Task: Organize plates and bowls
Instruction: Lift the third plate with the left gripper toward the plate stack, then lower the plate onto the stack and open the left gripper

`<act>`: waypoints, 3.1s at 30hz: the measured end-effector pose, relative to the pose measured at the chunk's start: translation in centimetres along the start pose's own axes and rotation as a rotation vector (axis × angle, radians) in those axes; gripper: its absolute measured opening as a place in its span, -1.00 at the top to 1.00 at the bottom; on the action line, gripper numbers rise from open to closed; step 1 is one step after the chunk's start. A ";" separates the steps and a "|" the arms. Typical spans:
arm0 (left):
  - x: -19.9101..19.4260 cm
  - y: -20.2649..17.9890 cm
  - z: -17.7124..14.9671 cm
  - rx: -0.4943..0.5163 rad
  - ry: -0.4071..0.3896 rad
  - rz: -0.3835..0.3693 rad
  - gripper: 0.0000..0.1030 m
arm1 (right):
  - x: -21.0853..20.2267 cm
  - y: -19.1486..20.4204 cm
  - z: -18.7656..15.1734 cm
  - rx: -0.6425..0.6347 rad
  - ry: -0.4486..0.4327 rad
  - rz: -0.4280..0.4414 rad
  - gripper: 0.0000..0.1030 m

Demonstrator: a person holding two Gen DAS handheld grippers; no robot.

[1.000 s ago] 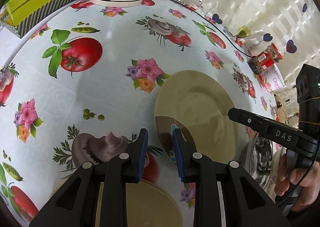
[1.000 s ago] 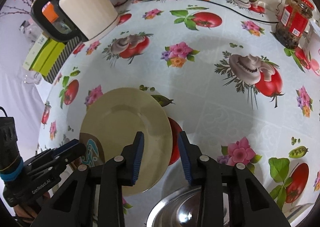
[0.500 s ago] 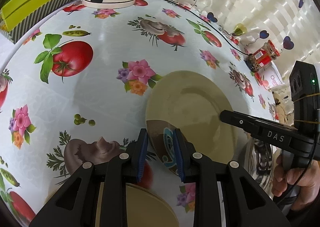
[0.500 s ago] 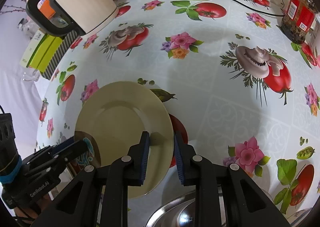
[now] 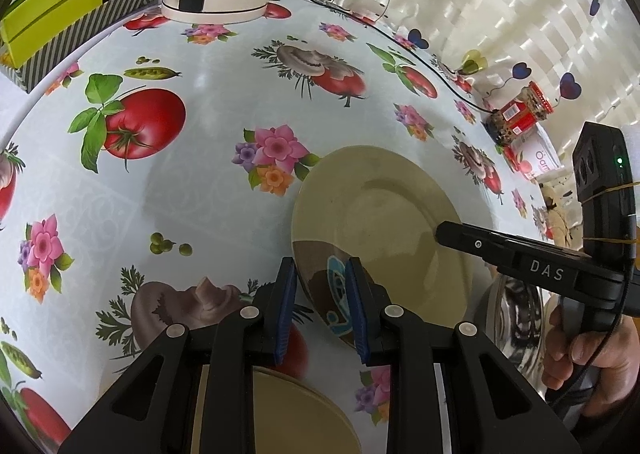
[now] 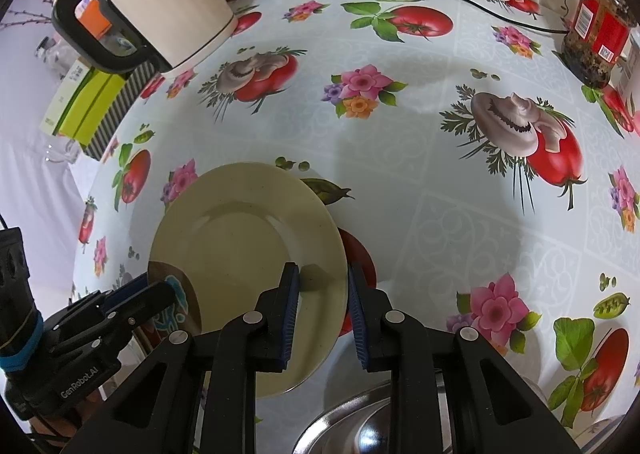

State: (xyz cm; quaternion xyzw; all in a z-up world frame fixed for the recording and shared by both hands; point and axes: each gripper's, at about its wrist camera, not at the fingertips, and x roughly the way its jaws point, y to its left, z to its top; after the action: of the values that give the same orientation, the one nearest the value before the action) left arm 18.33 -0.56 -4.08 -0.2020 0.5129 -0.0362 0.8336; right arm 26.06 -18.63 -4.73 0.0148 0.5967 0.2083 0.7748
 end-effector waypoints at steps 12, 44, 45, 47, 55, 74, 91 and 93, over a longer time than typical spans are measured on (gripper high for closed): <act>-1.3 0.4 0.0 -0.001 -0.024 -0.005 0.50 | -0.7 0.5 -0.1 -0.012 -0.019 0.008 0.54; -7.5 2.4 -3.9 -0.006 -0.092 0.007 0.50 | -4.1 5.3 -4.3 -0.051 -0.067 0.044 0.54; -7.6 2.5 -4.0 -0.008 -0.092 0.008 0.50 | -4.2 5.5 -4.4 -0.054 -0.067 0.045 0.54; -7.9 2.8 -4.3 -0.013 -0.092 0.011 0.50 | -4.2 6.1 -4.8 -0.062 -0.066 0.046 0.54; -9.1 4.2 -5.7 -0.024 -0.101 0.015 0.50 | -4.2 7.7 -6.1 -0.082 -0.058 0.051 0.54; -10.8 7.2 -8.8 -0.068 -0.099 0.044 0.50 | -2.9 10.9 -9.6 -0.125 -0.012 0.077 0.54; -11.0 8.4 -10.9 -0.093 -0.076 0.059 0.50 | -1.9 12.1 -11.3 -0.144 0.022 0.082 0.54; -11.0 8.5 -11.0 -0.095 -0.074 0.060 0.50 | -1.8 12.2 -11.5 -0.147 0.024 0.081 0.54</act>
State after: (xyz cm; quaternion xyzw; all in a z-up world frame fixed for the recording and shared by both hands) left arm 2.30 6.82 -2.34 -0.2268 0.4885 0.0208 0.8423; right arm 11.30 -10.71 -3.03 -0.0207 0.5881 0.2828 0.7574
